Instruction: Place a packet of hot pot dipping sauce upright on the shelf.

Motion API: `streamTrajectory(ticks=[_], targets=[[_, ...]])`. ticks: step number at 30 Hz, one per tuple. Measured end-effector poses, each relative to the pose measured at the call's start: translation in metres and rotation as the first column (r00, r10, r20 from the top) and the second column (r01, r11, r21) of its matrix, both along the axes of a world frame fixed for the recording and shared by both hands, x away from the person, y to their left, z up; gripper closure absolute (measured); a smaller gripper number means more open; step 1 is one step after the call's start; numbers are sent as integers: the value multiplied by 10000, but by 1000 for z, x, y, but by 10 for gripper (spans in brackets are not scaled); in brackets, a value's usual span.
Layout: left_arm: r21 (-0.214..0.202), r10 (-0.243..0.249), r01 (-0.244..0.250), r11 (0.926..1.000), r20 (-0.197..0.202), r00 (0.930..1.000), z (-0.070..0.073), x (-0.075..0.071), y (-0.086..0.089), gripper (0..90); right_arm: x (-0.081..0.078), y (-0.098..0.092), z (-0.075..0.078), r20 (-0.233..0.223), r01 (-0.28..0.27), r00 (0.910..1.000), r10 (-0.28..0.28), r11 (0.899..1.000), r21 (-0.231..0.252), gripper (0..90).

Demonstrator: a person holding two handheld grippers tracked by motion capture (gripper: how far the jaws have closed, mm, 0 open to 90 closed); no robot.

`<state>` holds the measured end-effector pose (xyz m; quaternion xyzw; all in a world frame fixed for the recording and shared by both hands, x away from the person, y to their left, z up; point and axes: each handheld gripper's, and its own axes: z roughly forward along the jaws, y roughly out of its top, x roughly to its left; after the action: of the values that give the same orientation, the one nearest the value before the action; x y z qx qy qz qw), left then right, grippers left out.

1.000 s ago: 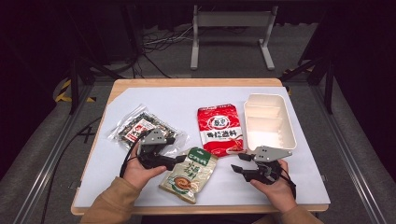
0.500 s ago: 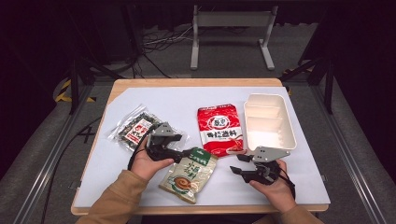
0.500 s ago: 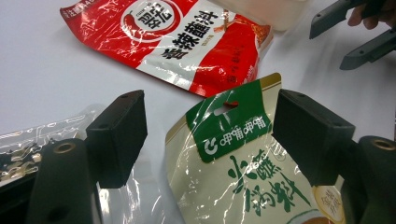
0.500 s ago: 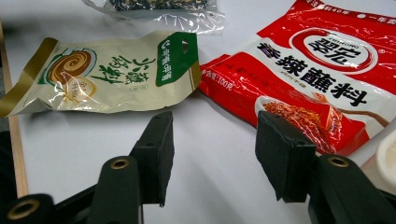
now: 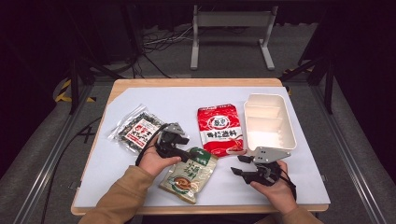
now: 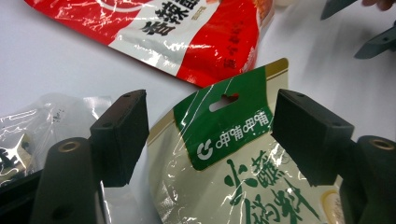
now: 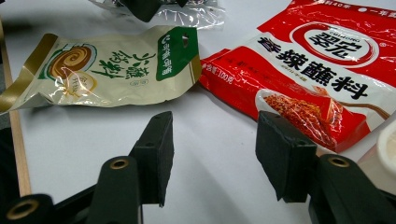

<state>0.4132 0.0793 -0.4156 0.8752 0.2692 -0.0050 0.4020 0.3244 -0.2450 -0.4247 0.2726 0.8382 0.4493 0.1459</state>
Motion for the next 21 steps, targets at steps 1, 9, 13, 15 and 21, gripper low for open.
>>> streamTrajectory(ticks=[1, 9, 13, 15, 21], targets=[[0, 0, 0, 10000, 0, 10000, 0, 0, 0, 273, 0, 0, 0, -6, -1, 10000, 1, 10000, -3, 465], [875, 121, -100, 9961, -234, 9997, -7, 2, -8, 274, 0, 1, -1, -50, -36, 10000, 36, 10000, -6, 461], [1263, 154, -103, 9919, -394, 9991, -11, 3, -12, 273, 0, 2, -2, -67, -66, 10000, 66, 10000, -28, 455], [1370, 92, -33, 9906, -419, 9991, -13, 4, -13, 273, 0, 2, -2, -80, -76, 9999, 75, 10000, -34, 453], [1624, 16, 72, 9867, -537, 9986, -16, 3, -16, 254, 0, 2, -2, -119, -130, 9998, 130, 9999, -10, 448]])
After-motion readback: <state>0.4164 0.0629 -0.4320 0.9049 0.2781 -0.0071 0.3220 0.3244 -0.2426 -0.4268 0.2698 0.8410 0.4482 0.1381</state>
